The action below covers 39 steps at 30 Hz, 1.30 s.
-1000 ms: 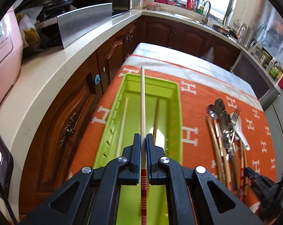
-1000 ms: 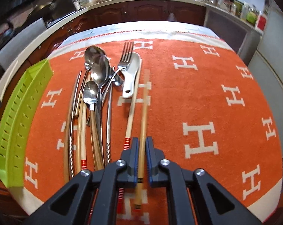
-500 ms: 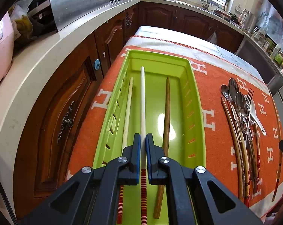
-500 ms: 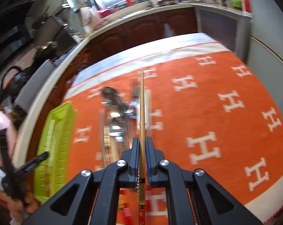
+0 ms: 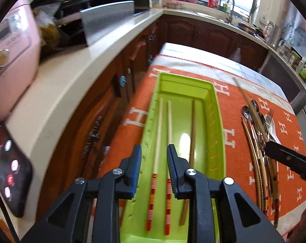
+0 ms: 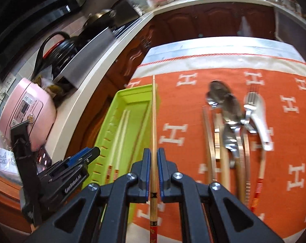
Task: Organize utensils
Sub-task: 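Lower both held chopsticks into the green tray and open both tools, then grasp a wooden chopstick with the left tool while the right tool grasps a red-banded chopstick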
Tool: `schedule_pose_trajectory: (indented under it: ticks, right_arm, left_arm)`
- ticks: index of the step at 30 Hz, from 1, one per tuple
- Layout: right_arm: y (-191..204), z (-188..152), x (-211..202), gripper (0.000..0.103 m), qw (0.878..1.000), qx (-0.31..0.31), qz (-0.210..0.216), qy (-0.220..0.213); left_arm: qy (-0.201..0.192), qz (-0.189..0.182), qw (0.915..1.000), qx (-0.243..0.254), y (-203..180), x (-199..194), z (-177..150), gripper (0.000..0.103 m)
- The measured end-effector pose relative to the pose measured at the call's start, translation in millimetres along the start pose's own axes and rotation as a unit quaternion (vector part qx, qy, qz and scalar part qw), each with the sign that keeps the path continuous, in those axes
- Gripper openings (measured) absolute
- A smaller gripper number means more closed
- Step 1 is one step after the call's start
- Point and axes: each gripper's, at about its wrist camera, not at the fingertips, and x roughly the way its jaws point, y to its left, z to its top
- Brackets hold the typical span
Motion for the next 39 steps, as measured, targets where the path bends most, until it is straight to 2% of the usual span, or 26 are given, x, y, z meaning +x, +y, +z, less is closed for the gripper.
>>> schedule_pose_trajectory:
  ticks: [5, 8, 14, 16, 22, 25, 32, 39]
  right_arm:
    - [19.5, 0.9, 27.8, 0.006, 0.999, 0.006, 0.012, 0.030]
    - [28.9, 1.6, 43.5, 0.007, 0.999, 0.012, 0.013, 0.042]
    - [38.4, 2.2, 69.2, 0.008, 0.997, 0.007, 0.020, 0.073]
    - [36.9, 0.4, 70.6, 0.012, 0.997, 0.018, 0.031, 0.071]
    - [34.8, -0.8, 65.2, 0.014, 0.997, 0.019, 0.038, 0.068]
    - [34.5, -1.7, 57.8, 0.014, 0.998, 0.001, 0.033, 0.060]
    - [28.2, -8.4, 32.9, 0.014, 0.997, -0.060, 0.002, 0.040]
    - [-2.3, -19.9, -2.2, 0.014, 0.997, -0.072, -0.030, 0.018]
  left_arm:
    - [0.006, 0.029, 0.9994, -0.020, 17.7, 1.0, -1.7, 0.025]
    - [0.010, 0.027, 0.9989, -0.037, 27.7, 2.7, -2.5, 0.025]
    - [0.015, 0.024, 0.9989, -0.037, 27.8, 6.5, -4.8, 0.025]
    - [0.016, 0.022, 0.9990, -0.034, 25.7, 8.0, -5.6, 0.025]
    - [0.022, 0.008, 0.9991, -0.034, 21.8, 10.4, -7.4, 0.025]
    - [0.020, 0.004, 0.9993, -0.030, 18.8, 7.9, -8.0, 0.025]
    - [0.019, -0.015, 0.9995, -0.018, 6.8, 0.4, -9.6, 0.025]
    - [0.016, -0.057, 0.9980, 0.023, -28.6, -13.3, -13.3, 0.026]
